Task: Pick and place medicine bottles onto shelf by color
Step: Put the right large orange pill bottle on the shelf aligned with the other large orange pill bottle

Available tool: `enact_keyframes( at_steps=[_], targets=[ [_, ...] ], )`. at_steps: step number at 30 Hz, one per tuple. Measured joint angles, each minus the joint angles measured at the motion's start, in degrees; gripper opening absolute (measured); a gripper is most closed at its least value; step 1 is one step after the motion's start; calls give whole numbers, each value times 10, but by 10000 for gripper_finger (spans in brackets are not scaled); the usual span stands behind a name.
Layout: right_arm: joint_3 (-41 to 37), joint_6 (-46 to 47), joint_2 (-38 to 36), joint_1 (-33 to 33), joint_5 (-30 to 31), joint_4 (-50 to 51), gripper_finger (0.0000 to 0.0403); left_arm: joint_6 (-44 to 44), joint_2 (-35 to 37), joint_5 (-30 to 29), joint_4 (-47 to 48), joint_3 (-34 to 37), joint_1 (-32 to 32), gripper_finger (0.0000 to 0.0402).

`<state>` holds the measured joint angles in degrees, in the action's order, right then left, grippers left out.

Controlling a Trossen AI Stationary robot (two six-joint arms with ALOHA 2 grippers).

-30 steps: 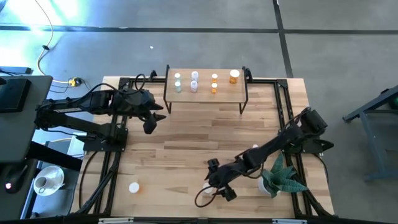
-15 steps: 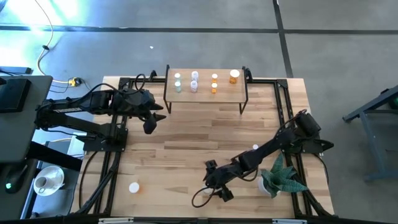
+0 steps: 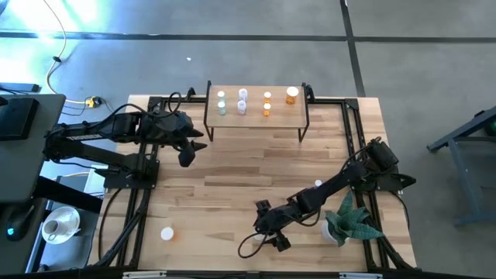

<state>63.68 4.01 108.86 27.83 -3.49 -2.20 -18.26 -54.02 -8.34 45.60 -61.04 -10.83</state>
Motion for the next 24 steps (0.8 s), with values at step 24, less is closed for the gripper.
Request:
enact_keyframes(
  at_steps=[24],
  targets=[
    [0, -4, 0, 0, 0, 2, 232, 0, 0, 0, 0, 0, 0, 209]
  ],
)
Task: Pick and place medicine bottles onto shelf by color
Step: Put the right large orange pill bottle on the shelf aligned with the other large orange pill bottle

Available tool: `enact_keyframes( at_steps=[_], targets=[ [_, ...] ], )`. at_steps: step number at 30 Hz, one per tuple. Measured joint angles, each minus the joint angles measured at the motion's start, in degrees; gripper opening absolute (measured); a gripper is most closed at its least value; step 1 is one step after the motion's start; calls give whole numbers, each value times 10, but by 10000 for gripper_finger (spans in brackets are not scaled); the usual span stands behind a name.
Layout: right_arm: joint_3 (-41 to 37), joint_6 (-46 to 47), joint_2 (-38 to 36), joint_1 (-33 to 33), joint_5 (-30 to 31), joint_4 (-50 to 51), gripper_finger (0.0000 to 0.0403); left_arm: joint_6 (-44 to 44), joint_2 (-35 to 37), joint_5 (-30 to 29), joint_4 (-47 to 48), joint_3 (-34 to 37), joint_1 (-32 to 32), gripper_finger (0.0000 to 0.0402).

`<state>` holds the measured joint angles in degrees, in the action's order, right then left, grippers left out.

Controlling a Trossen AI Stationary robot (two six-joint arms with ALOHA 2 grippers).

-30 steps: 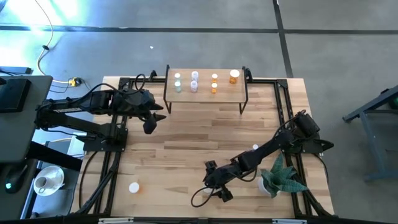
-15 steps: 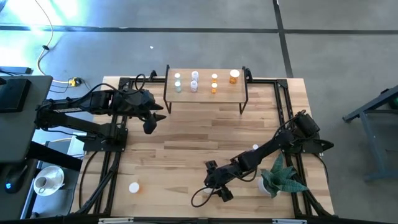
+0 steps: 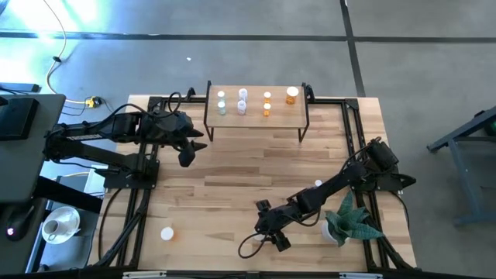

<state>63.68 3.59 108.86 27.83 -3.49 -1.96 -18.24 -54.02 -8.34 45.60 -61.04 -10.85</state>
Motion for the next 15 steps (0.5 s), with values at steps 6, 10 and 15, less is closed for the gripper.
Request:
enact_keyframes(
  at_steps=[6, 10, 15],
  targets=[
    [0, 0, 0, 0, 0, 0, 215, 0, 0, 0, 0, 0, 0, 209],
    [0, -1, 0, 0, 0, 0, 213, 0, 0, 0, 0, 0, 0, 209],
    [-1, -20, -6, 0, 0, 1, 212, 0, 0, 0, 0, 0, 0, 209]
  ],
)
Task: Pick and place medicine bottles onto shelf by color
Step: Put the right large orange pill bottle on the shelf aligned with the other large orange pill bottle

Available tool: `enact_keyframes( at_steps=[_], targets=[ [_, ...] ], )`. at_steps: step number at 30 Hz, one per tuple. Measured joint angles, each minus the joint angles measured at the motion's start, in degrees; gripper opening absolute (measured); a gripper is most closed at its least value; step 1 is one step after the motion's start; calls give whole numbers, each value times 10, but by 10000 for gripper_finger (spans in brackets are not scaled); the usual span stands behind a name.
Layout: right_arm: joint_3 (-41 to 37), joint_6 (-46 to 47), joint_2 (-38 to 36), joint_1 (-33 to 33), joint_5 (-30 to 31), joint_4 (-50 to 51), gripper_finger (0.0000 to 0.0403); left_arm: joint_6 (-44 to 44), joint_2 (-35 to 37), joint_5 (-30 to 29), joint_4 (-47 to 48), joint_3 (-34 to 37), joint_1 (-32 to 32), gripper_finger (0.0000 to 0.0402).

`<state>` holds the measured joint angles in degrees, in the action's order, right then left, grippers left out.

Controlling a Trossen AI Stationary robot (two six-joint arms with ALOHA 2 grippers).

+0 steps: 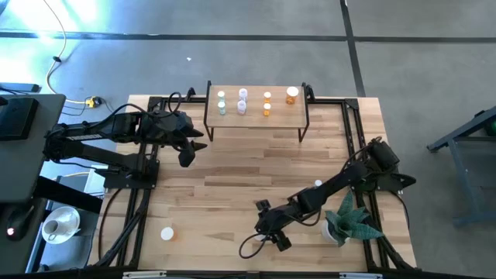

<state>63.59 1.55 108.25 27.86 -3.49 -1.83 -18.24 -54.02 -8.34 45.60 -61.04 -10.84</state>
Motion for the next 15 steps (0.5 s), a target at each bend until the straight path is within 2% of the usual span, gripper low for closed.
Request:
enact_keyframes(
  at_steps=[5, 15],
  targets=[
    [0, -20, -35, -1, 15, 9, 211, 0, 0, 0, 0, 0, 0, 209],
    [0, -80, -186, -9, 195, 101, 211, 0, 0, 0, 0, 0, 0, 209]
  ],
)
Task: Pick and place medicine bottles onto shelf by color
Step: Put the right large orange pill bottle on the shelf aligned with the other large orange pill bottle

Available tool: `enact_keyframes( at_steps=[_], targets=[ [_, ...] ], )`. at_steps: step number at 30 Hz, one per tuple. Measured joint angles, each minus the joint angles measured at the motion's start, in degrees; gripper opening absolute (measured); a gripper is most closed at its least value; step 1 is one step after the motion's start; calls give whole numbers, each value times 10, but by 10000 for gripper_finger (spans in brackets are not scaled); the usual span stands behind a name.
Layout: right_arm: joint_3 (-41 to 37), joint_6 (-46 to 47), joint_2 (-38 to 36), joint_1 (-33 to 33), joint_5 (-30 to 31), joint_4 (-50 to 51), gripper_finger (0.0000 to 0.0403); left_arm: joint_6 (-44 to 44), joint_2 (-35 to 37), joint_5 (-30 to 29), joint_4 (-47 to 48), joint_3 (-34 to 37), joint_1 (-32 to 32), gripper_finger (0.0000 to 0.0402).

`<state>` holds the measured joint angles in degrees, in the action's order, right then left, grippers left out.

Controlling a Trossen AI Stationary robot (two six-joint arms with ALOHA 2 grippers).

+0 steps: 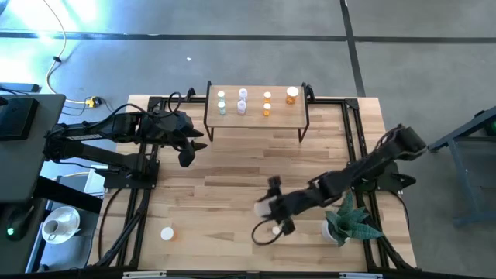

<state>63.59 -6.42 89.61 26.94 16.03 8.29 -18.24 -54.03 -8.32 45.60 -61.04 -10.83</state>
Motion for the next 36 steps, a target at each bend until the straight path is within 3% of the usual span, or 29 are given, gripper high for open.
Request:
enact_keyframes(
  at_steps=[8, 11, 20, 27, 31, 36],
  targets=[
    [0, -39, -144, -40, 189, 34, 211, 0, 0, 1, 0, 0, 0, 209],
    [0, -56, -197, -66, 232, 35, 211, 0, 0, 1, 0, 0, 0, 209],
    [0, -38, -315, -186, 249, 61, 211, 0, 0, 1, 0, 0, 0, 209],
    [1, 67, -336, -302, 253, 142, 211, 0, 0, 1, 0, 0, 0, 209],
    [1, 152, -319, -367, 183, 207, 211, 0, 0, 1, 0, 0, 0, 209],
    [1, 193, -278, -414, 130, 227, 211, 0, 0, 1, 0, 0, 0, 209]
  ],
)
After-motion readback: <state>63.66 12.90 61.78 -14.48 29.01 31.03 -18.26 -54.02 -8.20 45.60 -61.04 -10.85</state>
